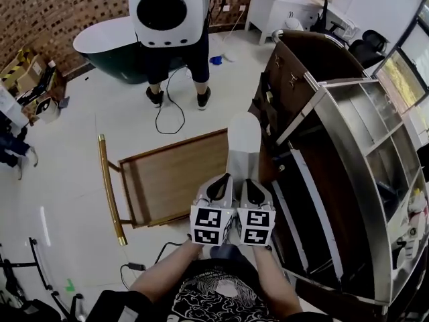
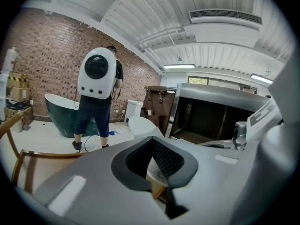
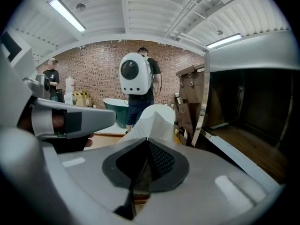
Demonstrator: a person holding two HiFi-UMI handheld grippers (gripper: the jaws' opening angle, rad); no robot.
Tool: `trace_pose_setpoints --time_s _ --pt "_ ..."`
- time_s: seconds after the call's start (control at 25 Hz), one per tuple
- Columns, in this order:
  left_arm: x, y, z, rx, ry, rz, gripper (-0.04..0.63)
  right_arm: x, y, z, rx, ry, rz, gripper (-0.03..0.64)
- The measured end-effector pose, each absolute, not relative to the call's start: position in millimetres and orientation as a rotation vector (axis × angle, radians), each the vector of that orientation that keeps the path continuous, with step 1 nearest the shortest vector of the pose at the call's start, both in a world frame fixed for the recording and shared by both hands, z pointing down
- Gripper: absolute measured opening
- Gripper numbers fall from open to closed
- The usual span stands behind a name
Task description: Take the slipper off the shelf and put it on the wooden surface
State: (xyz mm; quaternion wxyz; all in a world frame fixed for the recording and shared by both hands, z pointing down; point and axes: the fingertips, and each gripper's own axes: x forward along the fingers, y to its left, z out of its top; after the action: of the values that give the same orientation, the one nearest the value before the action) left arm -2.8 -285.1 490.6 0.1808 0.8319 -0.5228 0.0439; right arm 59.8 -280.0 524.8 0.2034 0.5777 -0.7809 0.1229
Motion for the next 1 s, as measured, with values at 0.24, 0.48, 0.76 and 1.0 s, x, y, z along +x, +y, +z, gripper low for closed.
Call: trace_pose_setpoints --time_s 0.24,0.48,0.76,1.0 --pt "-8.1 -296.3 504.2 2.280 -1.550 0.143 0.005 53.4 -304.4 550.3 1.479 -2.217 0.357 0.008" --pt "-14.2 -306.8 519.7 2.196 -1.624 0.165 0.005 50.0 -322.7 585.7 1.348 -2.236 0.390 0.008" --pt "-20.8 -321.7 534.1 2.106 -1.714 0.178 0.005 48.3 -338.6 625.8 1.201 -2.247 0.395 0.008" --pt "-19.4 -329.5 547.7 2.073 -1.746 0.193 0.005 47.4 -346.2 650.2 1.129 -2.245 0.397 0.009"
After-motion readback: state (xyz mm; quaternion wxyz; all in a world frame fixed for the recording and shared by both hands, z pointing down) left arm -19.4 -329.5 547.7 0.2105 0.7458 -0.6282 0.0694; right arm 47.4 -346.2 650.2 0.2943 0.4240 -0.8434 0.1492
